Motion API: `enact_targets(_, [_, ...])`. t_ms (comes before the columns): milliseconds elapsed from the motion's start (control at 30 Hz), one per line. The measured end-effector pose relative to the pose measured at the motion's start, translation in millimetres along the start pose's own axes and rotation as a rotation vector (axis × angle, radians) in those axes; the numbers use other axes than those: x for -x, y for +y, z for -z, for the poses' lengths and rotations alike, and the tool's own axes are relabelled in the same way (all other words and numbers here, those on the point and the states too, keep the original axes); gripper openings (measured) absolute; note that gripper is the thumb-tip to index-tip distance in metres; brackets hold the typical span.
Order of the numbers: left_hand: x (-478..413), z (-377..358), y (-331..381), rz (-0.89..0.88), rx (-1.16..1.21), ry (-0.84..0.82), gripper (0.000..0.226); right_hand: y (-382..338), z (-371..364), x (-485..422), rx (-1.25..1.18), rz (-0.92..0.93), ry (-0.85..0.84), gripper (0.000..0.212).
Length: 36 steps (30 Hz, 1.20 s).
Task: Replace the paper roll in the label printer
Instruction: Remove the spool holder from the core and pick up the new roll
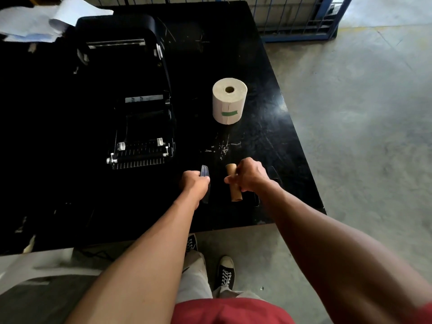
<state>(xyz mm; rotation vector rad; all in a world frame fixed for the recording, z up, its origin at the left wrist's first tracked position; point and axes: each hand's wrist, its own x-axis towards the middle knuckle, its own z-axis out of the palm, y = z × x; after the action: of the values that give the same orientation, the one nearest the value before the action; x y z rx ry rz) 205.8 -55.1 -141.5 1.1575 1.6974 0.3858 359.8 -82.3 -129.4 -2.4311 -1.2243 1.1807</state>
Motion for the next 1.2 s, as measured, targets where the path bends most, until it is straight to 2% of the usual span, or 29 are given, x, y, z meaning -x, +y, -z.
enact_targets(67, [1,1,-3,-0.057,-0.188,0.016,0.008,-1,2,0,-0.005,-0.001,-0.007,0.049])
enact_targets(167, [4,0,-7,-0.131,-0.471,0.046,0.04,-1,5,0,-0.024,-0.001,-0.017,0.048])
enact_targets(267, [7,-1,-7,-0.174,-0.638,0.089,0.051,-1,6,0,-0.043,0.006,-0.028,0.049])
enact_targets(600, [7,-2,3,-0.124,-0.679,0.062,0.053,-1,12,-1,-0.062,0.011,-0.04,0.045])
enact_targets(733, [8,3,18,-0.141,-0.674,0.106,0.051,-4,28,-2,-0.036,0.037,0.025,0.042])
enact_targets(1000, [-18,16,94,-0.4,-0.552,0.183,0.041,-21,81,-15,-0.055,0.107,0.136,0.026])
enact_targets(1200, [-65,12,155,-0.632,-0.584,0.111,0.047,-39,101,-51,-0.085,0.123,0.148,0.038])
